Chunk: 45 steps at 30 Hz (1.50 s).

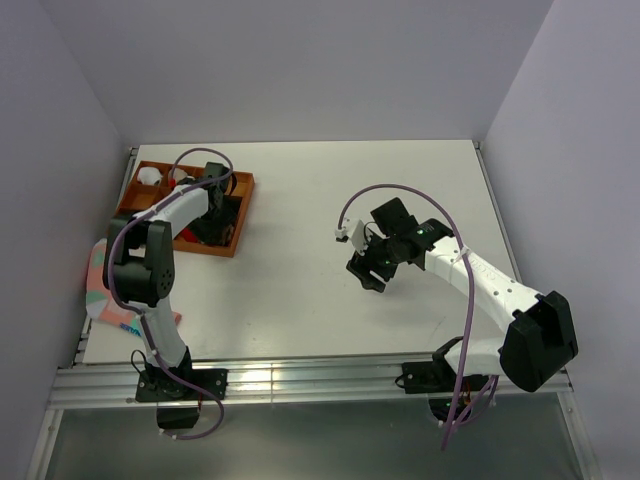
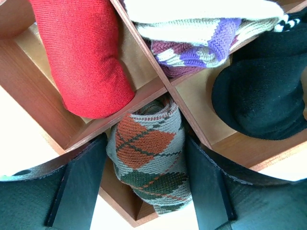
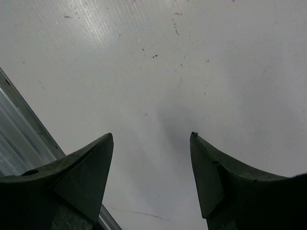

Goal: Roll the socks
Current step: Place the sock in the storage box, then reset both arms

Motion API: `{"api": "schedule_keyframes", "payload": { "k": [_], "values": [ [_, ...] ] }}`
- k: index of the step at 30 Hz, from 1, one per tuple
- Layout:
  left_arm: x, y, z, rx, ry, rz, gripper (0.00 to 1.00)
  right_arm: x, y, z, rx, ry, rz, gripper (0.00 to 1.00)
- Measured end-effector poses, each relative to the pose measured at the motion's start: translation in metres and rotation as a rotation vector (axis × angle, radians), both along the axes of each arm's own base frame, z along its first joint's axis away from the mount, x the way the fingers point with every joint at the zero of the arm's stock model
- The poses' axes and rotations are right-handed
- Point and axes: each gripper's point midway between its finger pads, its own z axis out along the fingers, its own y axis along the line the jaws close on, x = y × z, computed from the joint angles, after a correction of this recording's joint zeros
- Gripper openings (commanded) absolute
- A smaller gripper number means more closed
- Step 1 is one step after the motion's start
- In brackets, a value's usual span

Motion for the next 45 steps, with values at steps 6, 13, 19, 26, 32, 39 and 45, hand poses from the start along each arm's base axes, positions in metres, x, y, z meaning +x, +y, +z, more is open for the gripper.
{"api": "schedule_keyframes", "payload": {
  "k": [6,13,19,26,32,39,45],
  "values": [
    [0.000,0.000,0.002,-0.001,0.000,-0.003,0.75,0.000,0.000,0.000,0.000,0.000,0.000,0.72],
    [0.000,-0.002,0.008,-0.010,-0.012,-0.011,0.76,0.000,0.000,0.000,-0.001,0.000,0.000,0.72],
    [-0.001,-0.010,0.018,-0.042,-0.030,-0.030,0.77,0.000,0.000,0.000,-0.001,0.000,0.000,0.72],
    [-0.006,-0.018,0.030,-0.069,-0.039,-0.049,0.77,0.000,0.000,0.000,-0.001,0.000,0.000,0.73],
    [-0.009,-0.020,0.051,-0.088,-0.073,-0.058,0.78,0.001,0.000,0.000,-0.002,-0.002,-0.002,0.73],
    [-0.007,-0.035,0.118,-0.140,-0.254,-0.151,0.77,0.005,-0.001,0.007,0.010,-0.022,-0.064,0.95],
    [-0.022,-0.113,0.188,-0.208,-0.490,-0.432,0.77,0.029,0.002,0.056,0.121,-0.119,-0.191,1.00]
  ]
}}
